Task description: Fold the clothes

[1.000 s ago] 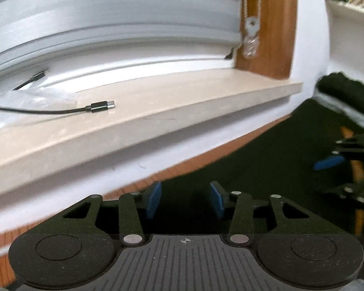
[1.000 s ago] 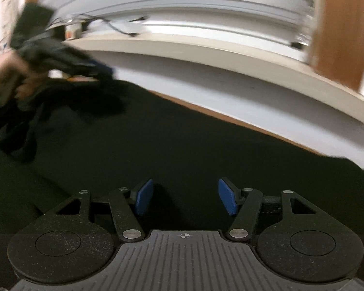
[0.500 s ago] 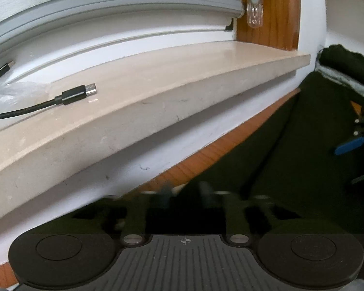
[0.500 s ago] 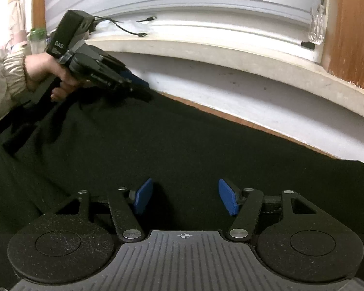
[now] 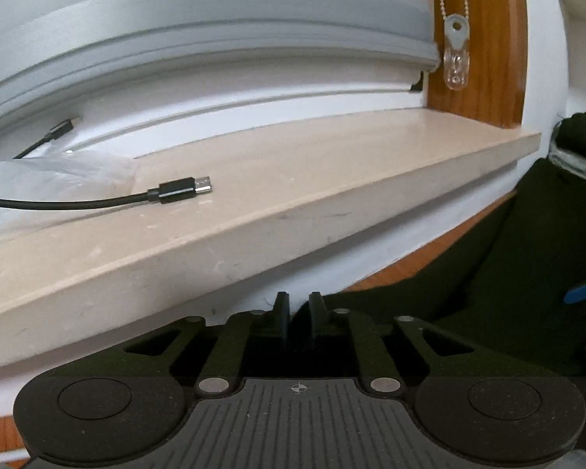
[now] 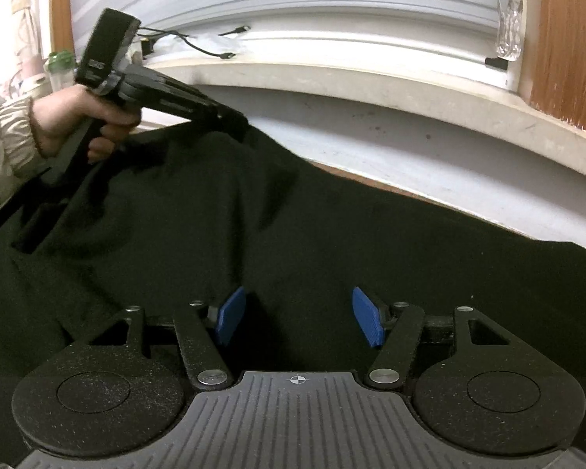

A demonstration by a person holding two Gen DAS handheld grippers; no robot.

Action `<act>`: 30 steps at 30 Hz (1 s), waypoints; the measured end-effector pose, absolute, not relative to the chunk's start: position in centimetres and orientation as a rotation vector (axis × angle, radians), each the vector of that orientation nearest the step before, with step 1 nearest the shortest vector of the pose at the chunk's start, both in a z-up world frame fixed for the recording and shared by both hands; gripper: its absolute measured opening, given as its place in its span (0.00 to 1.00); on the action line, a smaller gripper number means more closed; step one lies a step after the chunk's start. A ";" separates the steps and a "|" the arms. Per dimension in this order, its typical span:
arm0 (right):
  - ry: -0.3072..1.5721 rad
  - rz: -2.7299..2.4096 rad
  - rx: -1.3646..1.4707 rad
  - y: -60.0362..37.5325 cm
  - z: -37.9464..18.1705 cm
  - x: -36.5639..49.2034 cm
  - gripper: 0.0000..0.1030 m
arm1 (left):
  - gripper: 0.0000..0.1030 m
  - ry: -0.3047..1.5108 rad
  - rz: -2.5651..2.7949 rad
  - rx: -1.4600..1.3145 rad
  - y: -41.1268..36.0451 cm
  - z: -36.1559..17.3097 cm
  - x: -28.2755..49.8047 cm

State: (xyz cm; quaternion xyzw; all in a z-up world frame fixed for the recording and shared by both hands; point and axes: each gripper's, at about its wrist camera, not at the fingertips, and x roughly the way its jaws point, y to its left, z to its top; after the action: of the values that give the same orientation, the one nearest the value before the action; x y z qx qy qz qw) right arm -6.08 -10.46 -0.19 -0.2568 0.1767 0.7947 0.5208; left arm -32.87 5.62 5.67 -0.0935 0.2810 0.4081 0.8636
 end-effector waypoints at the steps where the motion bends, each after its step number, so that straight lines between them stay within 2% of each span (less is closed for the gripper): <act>1: 0.424 1.905 -0.615 -10.5 -0.2 -6.1 0.59 | 0.36 0.587 0.862 -0.189 5.1 5.9 -33.0; 3: 0.426 1.905 -0.614 -10.5 -0.2 -6.0 0.59 | 0.44 0.582 0.872 -0.170 3.9 6.5 -32.8; 9: 0.442 1.912 -0.611 -10.3 0.1 -5.7 0.59 | 0.55 0.568 0.813 -0.174 -0.9 6.3 -33.0; 15: 0.401 1.859 -0.626 -12.2 1.5 -4.1 0.58 | 0.55 0.611 0.748 -0.170 -4.5 4.8 -32.4; 20: 0.436 1.818 -0.542 -13.0 1.6 -2.6 0.58 | 0.55 0.636 0.702 -0.165 -6.6 3.0 -32.2; 30: 0.384 1.936 -0.596 -12.5 2.0 -11.0 0.57 | 0.56 0.637 0.674 -0.194 -8.9 2.1 -31.8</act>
State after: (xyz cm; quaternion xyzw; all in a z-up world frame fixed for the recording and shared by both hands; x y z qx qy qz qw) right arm -11.04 -12.47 2.04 -0.2478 0.1598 0.8054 0.5141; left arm -31.78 -8.90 2.12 -0.0934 0.3065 0.3244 0.8900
